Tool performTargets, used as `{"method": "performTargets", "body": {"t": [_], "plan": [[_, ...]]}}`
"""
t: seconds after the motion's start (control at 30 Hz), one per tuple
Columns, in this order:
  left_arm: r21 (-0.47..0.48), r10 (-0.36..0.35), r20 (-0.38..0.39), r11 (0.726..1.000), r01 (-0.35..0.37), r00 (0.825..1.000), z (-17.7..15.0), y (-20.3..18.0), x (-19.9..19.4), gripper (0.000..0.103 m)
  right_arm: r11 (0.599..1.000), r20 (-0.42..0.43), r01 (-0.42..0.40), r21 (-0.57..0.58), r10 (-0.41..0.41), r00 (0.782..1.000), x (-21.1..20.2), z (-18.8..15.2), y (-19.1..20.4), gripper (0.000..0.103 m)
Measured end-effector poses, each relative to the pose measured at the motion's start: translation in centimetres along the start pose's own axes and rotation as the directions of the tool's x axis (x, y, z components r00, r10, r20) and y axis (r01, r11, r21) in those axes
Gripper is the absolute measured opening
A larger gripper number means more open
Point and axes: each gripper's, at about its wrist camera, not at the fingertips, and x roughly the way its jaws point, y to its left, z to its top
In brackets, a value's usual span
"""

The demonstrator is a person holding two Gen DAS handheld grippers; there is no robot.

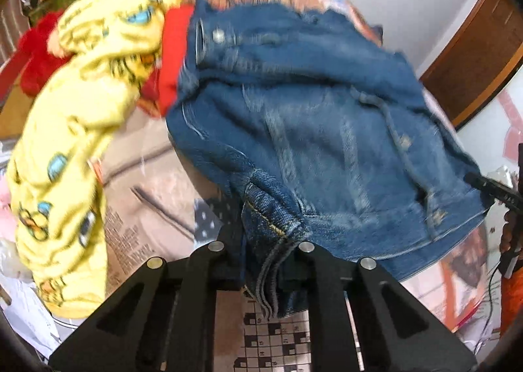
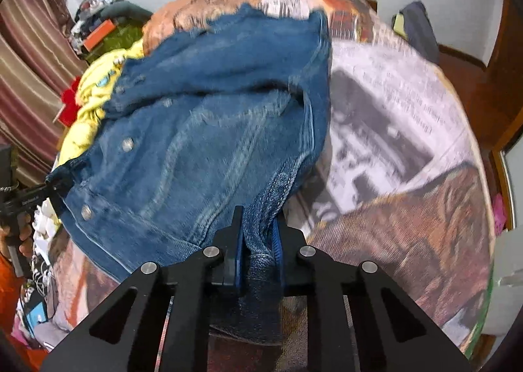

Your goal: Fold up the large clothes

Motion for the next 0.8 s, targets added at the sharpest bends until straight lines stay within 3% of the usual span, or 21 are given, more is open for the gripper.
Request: {"method": "performTargets", "body": {"t": [0.23,0.47,0.63,0.8], "plan": [[-0.028,-0.069,0.141,0.997,0.073,0.988,4.2,0.0,-4.8,0.011,0.998,0.12,-0.031,-0.054,0.037,0.992,-2.9,3.9,1.6,0.013],[-0.013,-0.064,0.276,0.997,0.071,0.959,10.2,-1.0,-7.4,0.01,0.998,0.266,-0.027,-0.06,0.042,0.963,-4.9,10.4,1.8,0.013],[-0.069,-0.043,0.318,0.995,0.068,0.947,15.1,0.1,-6.3,0.01,0.999,0.309,-0.005,-0.038,0.017,0.951,-4.1,15.4,1.0,0.013],[-0.119,0.003,0.323,0.992,0.038,0.946,19.9,0.9,-3.0,0.01,0.999,0.293,0.026,-0.03,-0.016,0.956,-0.8,20.5,0.4,0.013]]}}
